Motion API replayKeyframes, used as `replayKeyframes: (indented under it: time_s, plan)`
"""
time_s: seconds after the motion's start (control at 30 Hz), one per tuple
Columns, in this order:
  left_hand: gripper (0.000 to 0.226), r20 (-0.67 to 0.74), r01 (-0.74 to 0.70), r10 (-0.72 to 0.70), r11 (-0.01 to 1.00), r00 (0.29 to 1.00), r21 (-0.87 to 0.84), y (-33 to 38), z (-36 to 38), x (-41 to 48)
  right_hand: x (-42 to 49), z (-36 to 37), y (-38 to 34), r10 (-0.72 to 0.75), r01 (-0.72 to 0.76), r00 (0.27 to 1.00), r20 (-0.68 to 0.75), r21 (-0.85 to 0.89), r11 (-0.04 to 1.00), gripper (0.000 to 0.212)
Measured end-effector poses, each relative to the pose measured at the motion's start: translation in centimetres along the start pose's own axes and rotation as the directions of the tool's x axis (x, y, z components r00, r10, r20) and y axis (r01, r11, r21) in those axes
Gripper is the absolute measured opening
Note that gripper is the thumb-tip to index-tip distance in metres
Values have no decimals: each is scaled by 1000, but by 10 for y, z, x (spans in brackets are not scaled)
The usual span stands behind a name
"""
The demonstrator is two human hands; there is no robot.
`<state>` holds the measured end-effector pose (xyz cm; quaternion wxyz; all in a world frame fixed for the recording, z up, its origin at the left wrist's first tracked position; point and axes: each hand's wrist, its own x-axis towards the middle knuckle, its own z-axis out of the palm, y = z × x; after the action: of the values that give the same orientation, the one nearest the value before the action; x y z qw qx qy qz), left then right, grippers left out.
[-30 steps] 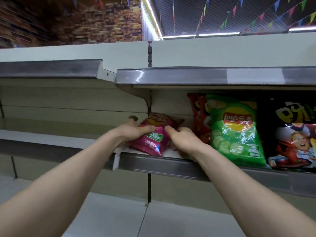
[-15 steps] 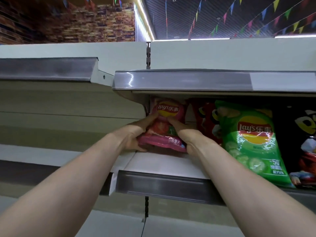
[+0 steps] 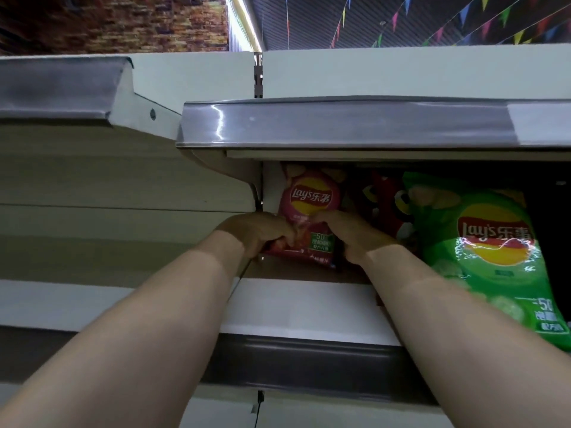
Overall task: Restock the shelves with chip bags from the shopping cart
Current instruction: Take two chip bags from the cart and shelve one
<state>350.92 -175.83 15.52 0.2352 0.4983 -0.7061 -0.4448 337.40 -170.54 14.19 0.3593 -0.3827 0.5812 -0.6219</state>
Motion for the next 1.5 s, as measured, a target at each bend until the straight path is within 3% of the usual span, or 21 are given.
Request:
replayKeyframes:
  time_s: [0.3,0.5,0.63,0.8,1.0,1.23,1.37,1.5]
  plan:
    - [30,-33,-148,152,982,988,116,1,32,9,13,-2,8,-186,182,982,-31,-107,977,69]
    - [88,-140,-256,268,961,953,102,-7,33,13,11,-4,14,-231,226,973,3,-227,947,86]
    - [94,-123,-374,386,921,914,113,-12,32,15,11,1,20,-286,285,957,47,-342,895,96]
    - [109,-150,-397,404,915,902,77,-11,33,17,11,1,22,-374,369,925,65,-386,846,95]
    - [115,-213,-404,400,915,891,26,-10,33,20,5,-2,22,-444,415,893,72,-512,752,116]
    - [103,-229,-403,409,912,883,77,-10,32,23,-14,-5,14,-422,369,902,88,-662,652,104]
    - [94,-243,-374,382,924,891,81,-9,32,22,-37,-8,-1,-441,328,893,90,-800,502,81]
    - [102,-349,-350,379,925,857,147,-7,29,23,-51,-8,-10,-499,349,858,123,-853,388,65]
